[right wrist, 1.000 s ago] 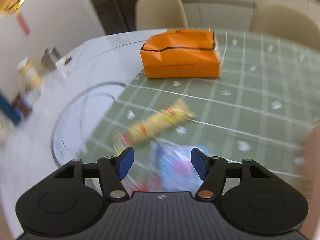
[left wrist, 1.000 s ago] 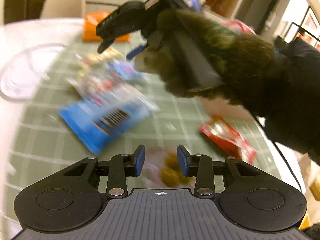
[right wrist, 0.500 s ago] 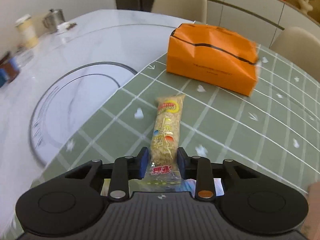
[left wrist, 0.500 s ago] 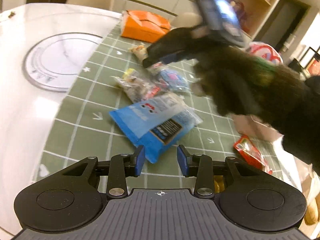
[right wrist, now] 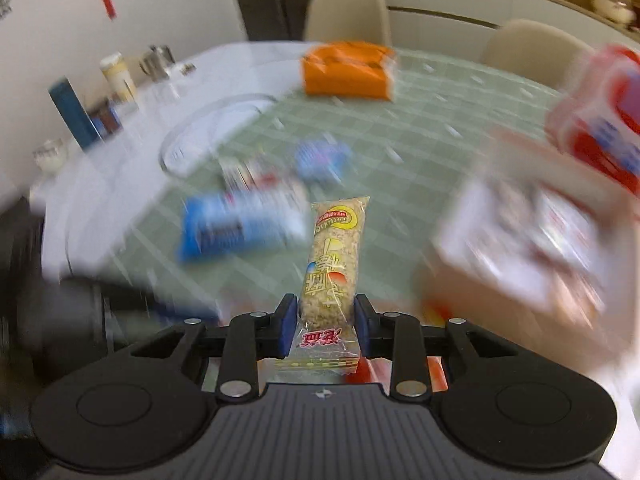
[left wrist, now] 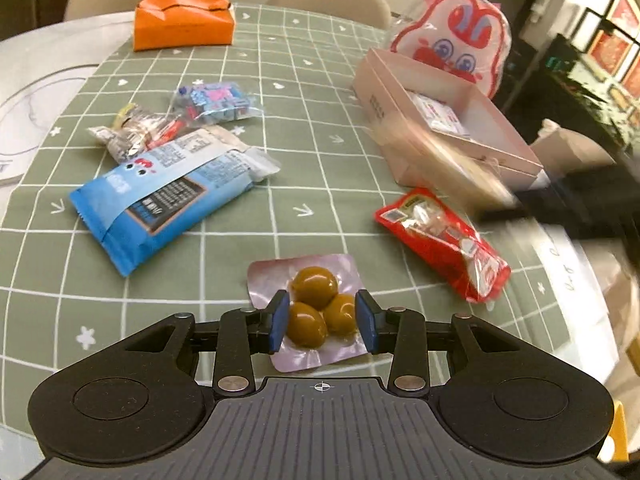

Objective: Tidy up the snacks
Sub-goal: 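Grasp the yellow noodle snack stick with the right tool, then carry the yellow stick and the egg tray toward the pink box with both tools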

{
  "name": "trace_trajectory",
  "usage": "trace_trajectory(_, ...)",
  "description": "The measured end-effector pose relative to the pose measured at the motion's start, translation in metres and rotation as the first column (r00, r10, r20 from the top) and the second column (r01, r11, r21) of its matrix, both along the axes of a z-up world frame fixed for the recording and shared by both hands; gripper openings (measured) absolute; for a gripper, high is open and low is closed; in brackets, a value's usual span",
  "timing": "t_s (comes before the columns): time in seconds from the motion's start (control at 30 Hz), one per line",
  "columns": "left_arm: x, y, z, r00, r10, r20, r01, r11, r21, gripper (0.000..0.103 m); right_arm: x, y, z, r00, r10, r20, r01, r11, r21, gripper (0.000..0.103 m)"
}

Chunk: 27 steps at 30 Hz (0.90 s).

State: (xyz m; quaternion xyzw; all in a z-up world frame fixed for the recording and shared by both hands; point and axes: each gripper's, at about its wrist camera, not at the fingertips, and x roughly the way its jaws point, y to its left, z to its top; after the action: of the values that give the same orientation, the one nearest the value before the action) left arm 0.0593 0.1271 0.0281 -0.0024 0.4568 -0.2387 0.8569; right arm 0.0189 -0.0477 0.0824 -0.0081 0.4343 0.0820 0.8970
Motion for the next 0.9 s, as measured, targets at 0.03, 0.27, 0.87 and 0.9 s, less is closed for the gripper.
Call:
trace_trajectory(0.03,0.0,-0.006,-0.001,1.0,0.01,-0.001,-0.01,1.0,0.018,0.041,-0.018,-0.01,-0.005,1.0,-0.029,-0.011,0.029,1.0,-0.009,0.03)
trace_trajectory(0.27,-0.005,-0.034,0.0,0.999,0.044,0.014,-0.045,0.994,0.095,0.044,-0.1,-0.054,-0.047,0.975,-0.217,-0.041,0.21,0.969,-0.131,0.03)
trace_trajectory(0.87,-0.023,-0.089,-0.002,0.996,0.043,0.074,-0.058,0.974,0.218,0.053,-0.13,-0.084,-0.087,0.975,-0.195,0.11,0.203,0.977,-0.068,0.093)
trace_trajectory(0.9,-0.024,-0.095,-0.005,0.997,0.032,0.063,-0.047,0.97,0.238,0.055,-0.132,-0.081,-0.09,0.978,-0.166,0.123,0.178,0.98,-0.091,0.094)
